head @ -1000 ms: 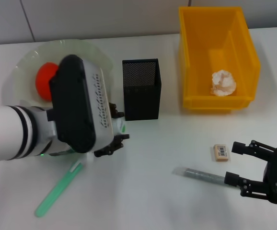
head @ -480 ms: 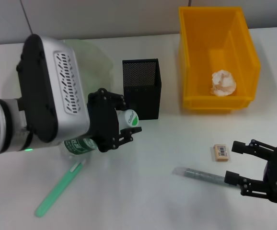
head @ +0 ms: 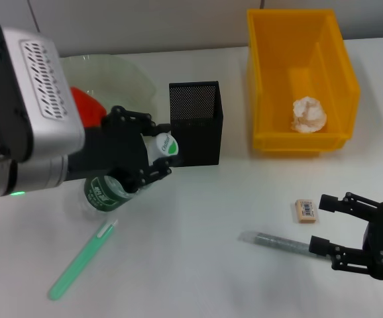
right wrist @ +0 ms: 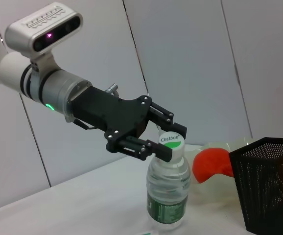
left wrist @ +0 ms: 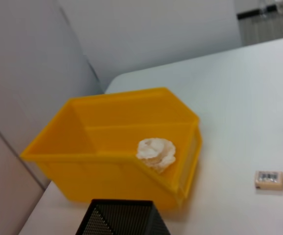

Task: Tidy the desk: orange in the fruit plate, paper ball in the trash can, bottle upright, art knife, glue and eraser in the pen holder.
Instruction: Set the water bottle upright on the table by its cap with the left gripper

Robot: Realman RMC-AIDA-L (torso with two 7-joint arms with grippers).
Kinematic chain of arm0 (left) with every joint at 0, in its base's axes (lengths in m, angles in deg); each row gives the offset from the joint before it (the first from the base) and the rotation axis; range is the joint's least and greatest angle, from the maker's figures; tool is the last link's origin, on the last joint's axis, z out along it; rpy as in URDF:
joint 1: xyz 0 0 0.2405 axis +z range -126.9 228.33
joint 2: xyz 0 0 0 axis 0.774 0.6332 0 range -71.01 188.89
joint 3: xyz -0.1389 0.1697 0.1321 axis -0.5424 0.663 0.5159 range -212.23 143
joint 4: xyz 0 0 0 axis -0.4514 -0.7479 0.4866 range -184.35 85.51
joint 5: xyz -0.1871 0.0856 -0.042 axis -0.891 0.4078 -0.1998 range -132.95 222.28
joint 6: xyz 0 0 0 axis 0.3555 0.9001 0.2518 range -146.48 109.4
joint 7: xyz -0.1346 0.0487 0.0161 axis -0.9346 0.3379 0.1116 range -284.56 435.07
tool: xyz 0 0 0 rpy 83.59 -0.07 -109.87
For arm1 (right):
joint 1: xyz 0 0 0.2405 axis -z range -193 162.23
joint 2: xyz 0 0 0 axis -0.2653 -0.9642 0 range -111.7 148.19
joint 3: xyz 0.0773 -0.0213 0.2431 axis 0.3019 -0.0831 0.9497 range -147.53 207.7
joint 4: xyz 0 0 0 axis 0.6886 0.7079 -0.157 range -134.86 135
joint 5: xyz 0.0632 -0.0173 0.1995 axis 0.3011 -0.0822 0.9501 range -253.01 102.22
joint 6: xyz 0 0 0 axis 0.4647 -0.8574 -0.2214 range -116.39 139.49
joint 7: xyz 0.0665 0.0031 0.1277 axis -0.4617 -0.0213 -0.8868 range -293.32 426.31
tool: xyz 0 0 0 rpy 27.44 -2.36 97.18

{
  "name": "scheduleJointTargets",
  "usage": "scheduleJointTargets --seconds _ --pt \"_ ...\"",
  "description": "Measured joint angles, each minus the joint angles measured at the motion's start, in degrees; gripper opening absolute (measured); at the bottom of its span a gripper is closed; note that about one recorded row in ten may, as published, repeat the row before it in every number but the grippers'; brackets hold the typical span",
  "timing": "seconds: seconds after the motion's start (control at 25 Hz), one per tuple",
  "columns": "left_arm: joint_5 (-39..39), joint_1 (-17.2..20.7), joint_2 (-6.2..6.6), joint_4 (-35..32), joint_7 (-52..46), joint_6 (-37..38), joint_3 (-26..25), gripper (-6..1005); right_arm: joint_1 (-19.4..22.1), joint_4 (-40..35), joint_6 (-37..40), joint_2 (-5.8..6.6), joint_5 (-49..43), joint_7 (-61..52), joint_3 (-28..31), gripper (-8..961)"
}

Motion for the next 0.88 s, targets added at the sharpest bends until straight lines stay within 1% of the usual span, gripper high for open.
scheduleJointTargets --seconds 0.08,0.24,0.28,0.52,0.88 --pt "-2.6 0.0 0.06 1.5 0.0 0.1 -1.6 424 0.0 0.0 0.0 -0.03 0.0 0.0 0.0 827" --pt "-4.2 0.5 0.03 1.9 0.0 0.1 -3.1 424 0.0 0.1 0.0 -0.09 0.0 -0.1 -0.1 827" --pt "-6.2 0.7 0.12 2.7 0.3 0.1 -3.6 424 -0.1 0.0 0.0 -0.12 0.0 -0.1 -0.1 827" --pt "-8.2 0.9 0.03 4.6 1.1 -0.3 -4.5 425 -0.2 0.0 -0.1 -0.25 0.0 -0.1 -0.1 826" --pt "-17.0 1.1 0.06 10.0 6.4 -1.2 -6.0 426 -0.2 0.0 0.0 -0.41 0.0 -0.1 0.1 827"
